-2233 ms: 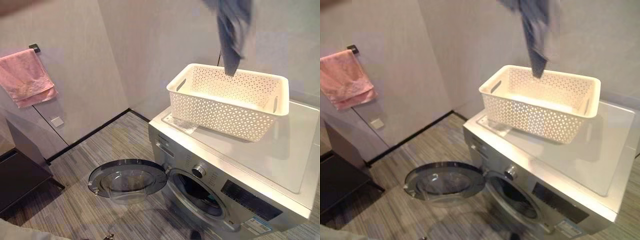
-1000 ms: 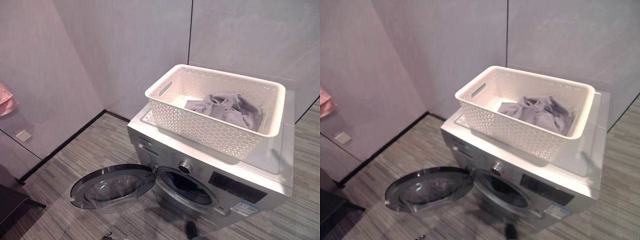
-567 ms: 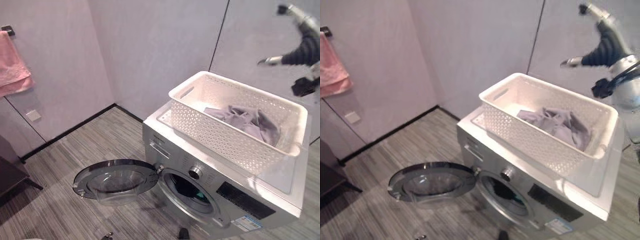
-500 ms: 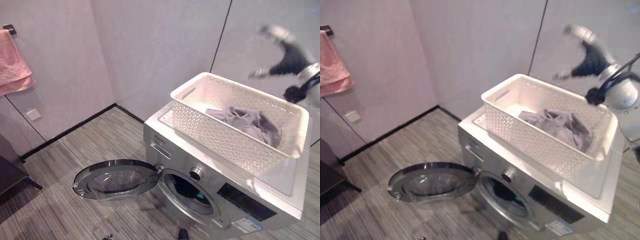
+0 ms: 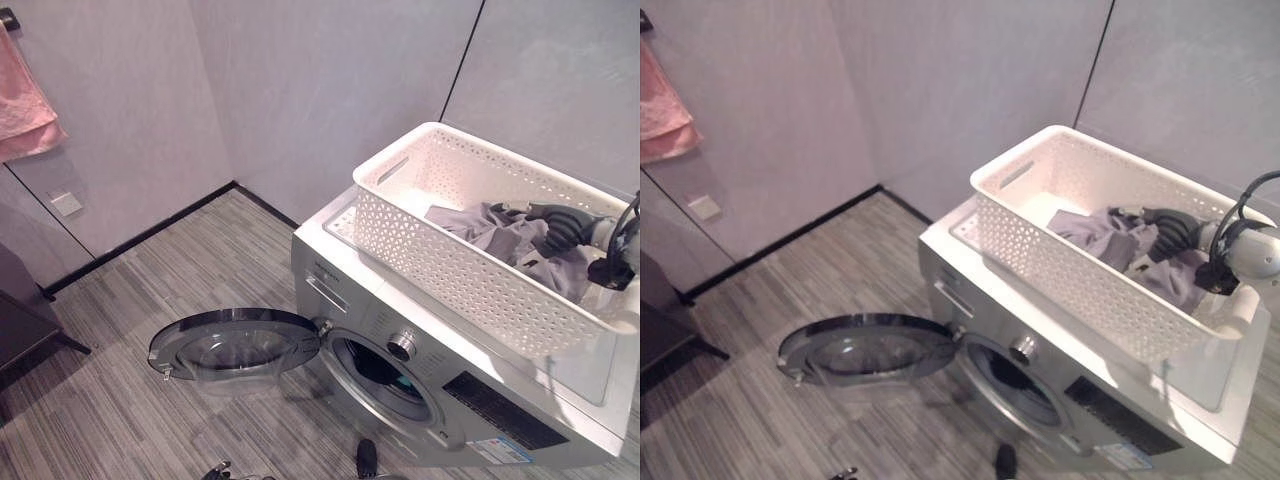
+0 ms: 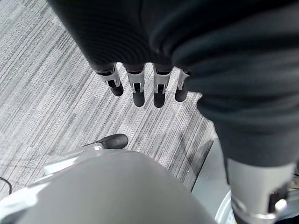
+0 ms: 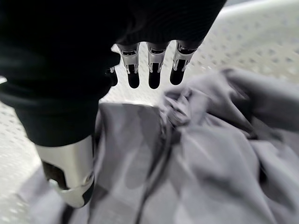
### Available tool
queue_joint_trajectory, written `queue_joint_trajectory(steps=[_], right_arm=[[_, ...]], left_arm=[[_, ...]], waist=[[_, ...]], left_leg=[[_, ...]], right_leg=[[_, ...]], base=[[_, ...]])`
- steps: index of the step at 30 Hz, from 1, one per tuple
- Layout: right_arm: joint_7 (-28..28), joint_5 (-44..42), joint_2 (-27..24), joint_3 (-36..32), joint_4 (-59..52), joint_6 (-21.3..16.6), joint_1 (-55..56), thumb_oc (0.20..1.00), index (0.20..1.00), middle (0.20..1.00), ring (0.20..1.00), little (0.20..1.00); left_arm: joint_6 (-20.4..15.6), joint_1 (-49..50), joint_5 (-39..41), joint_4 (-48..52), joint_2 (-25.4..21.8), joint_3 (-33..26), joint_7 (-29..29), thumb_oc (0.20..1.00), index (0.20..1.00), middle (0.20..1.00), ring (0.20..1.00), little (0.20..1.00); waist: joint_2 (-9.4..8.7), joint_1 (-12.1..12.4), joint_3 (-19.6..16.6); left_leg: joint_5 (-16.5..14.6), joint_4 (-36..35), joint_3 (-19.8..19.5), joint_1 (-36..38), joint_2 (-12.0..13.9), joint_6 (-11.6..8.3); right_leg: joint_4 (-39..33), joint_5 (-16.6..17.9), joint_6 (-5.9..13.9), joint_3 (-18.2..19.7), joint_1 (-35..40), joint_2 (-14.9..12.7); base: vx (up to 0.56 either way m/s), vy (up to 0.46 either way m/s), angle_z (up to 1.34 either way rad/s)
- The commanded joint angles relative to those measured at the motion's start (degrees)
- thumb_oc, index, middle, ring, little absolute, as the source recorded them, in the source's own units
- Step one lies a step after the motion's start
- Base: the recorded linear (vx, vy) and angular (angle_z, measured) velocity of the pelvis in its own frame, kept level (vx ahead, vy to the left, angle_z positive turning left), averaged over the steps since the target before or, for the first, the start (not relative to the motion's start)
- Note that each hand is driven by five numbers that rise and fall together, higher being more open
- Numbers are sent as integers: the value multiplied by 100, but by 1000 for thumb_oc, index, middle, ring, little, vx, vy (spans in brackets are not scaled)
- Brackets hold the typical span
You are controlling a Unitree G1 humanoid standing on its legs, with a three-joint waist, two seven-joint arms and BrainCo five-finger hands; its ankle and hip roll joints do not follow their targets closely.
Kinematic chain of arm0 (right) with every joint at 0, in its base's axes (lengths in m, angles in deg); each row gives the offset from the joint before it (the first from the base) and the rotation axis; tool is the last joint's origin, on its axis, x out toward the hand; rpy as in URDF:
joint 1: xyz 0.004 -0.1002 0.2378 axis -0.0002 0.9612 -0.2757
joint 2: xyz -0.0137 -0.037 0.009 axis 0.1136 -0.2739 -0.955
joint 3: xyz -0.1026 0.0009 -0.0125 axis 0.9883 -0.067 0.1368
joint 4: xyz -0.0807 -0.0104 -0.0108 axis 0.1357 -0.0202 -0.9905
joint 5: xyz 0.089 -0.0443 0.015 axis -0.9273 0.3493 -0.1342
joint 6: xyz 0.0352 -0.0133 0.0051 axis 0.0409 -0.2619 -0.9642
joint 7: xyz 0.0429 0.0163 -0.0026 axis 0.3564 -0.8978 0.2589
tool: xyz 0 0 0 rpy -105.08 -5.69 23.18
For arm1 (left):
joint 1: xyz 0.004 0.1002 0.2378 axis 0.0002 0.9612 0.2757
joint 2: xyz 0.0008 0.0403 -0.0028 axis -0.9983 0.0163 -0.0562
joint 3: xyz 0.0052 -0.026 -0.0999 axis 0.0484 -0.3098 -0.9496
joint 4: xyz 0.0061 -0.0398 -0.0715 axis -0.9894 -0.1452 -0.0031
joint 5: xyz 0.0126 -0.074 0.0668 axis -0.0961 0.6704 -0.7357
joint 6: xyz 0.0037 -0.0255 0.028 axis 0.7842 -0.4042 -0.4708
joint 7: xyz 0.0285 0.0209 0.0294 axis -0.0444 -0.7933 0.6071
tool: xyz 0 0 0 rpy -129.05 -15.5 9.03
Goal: Grab the laundry basket,head to the washer,open it,put in the laundry and shut it.
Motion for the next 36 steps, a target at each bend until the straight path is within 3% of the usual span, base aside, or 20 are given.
queue_joint_trajectory(steps=[1,8,12,17,22,23,28,34,36], right_arm=[[-26,-83,40,351,136,-121,-471,1000,1000,1000,1000,1000],[-153,207,168,1467,454,-142,-1330,1000,1000,1000,1000,1000],[-478,490,152,2429,561,-103,-1861,1000,1000,1000,1000,1000],[-501,585,208,2567,751,-70,-1792,1000,1000,1000,1000,1000],[-613,524,304,2273,691,5,-1223,1000,1000,1000,1000,1000],[-605,410,403,2041,709,49,-945,200,200,200,200,200],[-424,355,499,1745,827,7,-757,200,200,200,200,200],[239,194,821,679,1000,-47,-427,200,200,200,200,200],[800,-72,1025,22,1169,-125,-491,200,200,200,200,200]], left_arm=[[-201,-243,208,-94,-189,184,64,1000,1000,1000,1000,1000],[-290,-213,586,381,-268,360,85,1000,1000,1000,1000,1000],[-281,-251,695,463,-358,493,110,1000,1000,1000,1000,1000],[-256,-350,787,432,-353,532,92,1000,1000,1000,1000,1000],[-269,-374,811,430,-344,535,62,1000,1000,1000,1000,1000],[-283,-358,869,497,-336,532,61,1000,1000,1000,1000,1000],[-294,-343,938,582,-341,556,52,1000,1000,1000,1000,1000],[-313,-310,905,660,-286,633,-24,1000,1000,1000,1000,1000],[-312,-332,871,623,-241,664,-70,1000,1000,1000,1000,1000]], waist=[[-413,62,165],[-423,168,392],[-524,281,658],[-570,310,844],[-567,296,970],[-539,280,987],[-502,263,993],[-386,167,914],[-348,123,859]], left_leg=[[-49,32,-135,-106,113,-95],[37,54,-205,-308,125,-93],[146,70,-320,-530,172,-126],[233,53,-395,-676,210,-160],[292,32,-391,-807,233,-194],[301,32,-368,-848,233,-198],[302,32,-317,-878,236,-196],[269,32,-280,-875,209,-161],[239,32,-253,-858,193,-140]], right_leg=[[113,-651,301,-119,459,-253],[172,-648,288,-159,281,-252],[246,-670,258,-269,119,-228],[306,-677,233,-339,-15,-198],[241,-638,237,-383,-96,-170],[208,-609,243,-371,-137,-163],[195,-589,247,-330,-188,-154],[170,-572,255,-272,-202,-159],[165,-566,259,-251,-197,-166]], base=[[0,0,0],[-20,2,1],[-66,-26,2],[-42,-29,12],[-12,-14,4],[0,0,0],[-7,-1,-4],[6,0,-3],[0,0,0]])
